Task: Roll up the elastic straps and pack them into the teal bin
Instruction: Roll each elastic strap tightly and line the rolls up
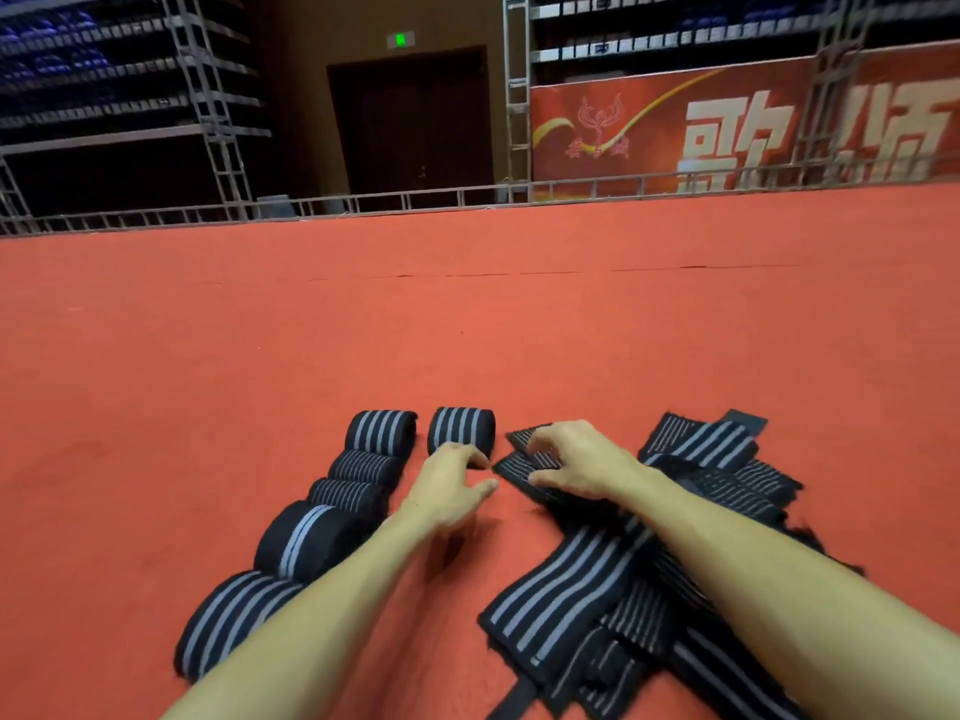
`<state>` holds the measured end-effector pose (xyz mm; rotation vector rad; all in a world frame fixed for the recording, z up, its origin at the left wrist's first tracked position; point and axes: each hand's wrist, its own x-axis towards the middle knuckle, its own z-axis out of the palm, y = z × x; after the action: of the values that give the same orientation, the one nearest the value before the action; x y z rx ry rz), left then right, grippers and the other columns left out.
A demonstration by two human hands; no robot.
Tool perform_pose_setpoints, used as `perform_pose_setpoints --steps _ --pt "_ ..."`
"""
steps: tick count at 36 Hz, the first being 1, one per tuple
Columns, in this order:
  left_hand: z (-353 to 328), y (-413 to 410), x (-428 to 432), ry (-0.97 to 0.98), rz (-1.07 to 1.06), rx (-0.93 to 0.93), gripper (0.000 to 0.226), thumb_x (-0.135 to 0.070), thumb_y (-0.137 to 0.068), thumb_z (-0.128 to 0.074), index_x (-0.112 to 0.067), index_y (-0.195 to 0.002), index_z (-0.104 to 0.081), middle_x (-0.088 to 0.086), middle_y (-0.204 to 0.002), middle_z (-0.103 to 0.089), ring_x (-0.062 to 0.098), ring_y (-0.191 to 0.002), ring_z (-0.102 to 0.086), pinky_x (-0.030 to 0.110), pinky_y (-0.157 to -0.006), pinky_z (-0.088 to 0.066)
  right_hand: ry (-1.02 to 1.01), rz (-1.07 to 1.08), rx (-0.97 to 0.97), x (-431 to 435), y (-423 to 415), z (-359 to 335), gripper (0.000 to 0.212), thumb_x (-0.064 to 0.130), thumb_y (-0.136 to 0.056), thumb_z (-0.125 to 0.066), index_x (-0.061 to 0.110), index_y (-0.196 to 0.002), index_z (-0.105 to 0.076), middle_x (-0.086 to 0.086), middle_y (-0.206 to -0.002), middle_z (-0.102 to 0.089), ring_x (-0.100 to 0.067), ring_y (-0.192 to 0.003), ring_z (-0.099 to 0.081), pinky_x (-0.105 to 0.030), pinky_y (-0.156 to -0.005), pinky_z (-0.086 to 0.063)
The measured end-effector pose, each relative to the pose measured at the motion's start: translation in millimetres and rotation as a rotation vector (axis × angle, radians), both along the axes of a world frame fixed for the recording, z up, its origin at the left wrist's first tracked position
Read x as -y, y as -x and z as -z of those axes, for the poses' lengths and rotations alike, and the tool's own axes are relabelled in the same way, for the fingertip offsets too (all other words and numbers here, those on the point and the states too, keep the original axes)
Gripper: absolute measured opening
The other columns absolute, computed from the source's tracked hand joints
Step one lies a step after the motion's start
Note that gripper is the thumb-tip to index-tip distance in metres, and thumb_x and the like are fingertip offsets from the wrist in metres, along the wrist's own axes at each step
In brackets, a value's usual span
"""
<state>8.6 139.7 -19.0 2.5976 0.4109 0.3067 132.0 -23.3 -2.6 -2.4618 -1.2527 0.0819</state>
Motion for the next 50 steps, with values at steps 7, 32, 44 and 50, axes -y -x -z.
perform_pose_setpoints --steps 7,32,44,50 --pt "9.2 50.6 65.2 0.158 0.192 -0.142 0.031 -0.034 -0.091 -0.068 -0.019 -0.118 -0.063 0.001 -0.118 -0.066 0.008 -0.087 -0.057 0.022 -0.082 -0.045 0.058 0.048 0.001 82.4 24.7 -9.6 0.035 0.037 -0.084 -0.076 0.015 -0.111 -0.068 -0.003 -0.107 -0.071 -0.018 -0.104 -0.063 -0.025 -0.089 -0.046" --pt "-10.4 78.2 88.8 0.08 0.153 -0.107 0.039 -0.023 -0.086 -0.075 -0.024 -0.124 -0.067 0.002 -0.125 -0.064 0.016 -0.117 -0.057 0.023 -0.099 -0.041 0.079 0.118 0.03 111.8 56.2 8.3 0.037 0.039 -0.086 -0.073 0.017 -0.115 -0.067 -0.001 -0.113 -0.068 -0.018 -0.107 -0.061 -0.031 -0.091 -0.048" --pt "-30.9 107.1 74.8 0.697 0.256 -0.255 0.054 0.014 -0.087 -0.061 -0.01 -0.135 -0.057 0.012 -0.116 -0.065 0.016 -0.1 -0.064 0.025 -0.087 -0.056 0.124 0.146 -0.01 96.0 75.1 5.8 0.045 0.047 -0.088 -0.068 0.025 -0.127 -0.059 -0.004 -0.126 -0.055 -0.022 -0.121 -0.051 -0.039 -0.102 -0.044" --pt "-29.3 117.8 67.6 0.84 0.259 -0.232 0.06 0.021 -0.086 -0.054 -0.01 -0.138 -0.053 0.016 -0.129 -0.063 0.023 -0.116 -0.062 0.032 -0.099 -0.052 0.168 0.187 -0.055 96.3 79.4 7.0 0.051 0.053 -0.091 -0.061 0.034 -0.136 -0.05 -0.005 -0.141 -0.043 -0.033 -0.127 -0.045 -0.044 -0.11 -0.037"
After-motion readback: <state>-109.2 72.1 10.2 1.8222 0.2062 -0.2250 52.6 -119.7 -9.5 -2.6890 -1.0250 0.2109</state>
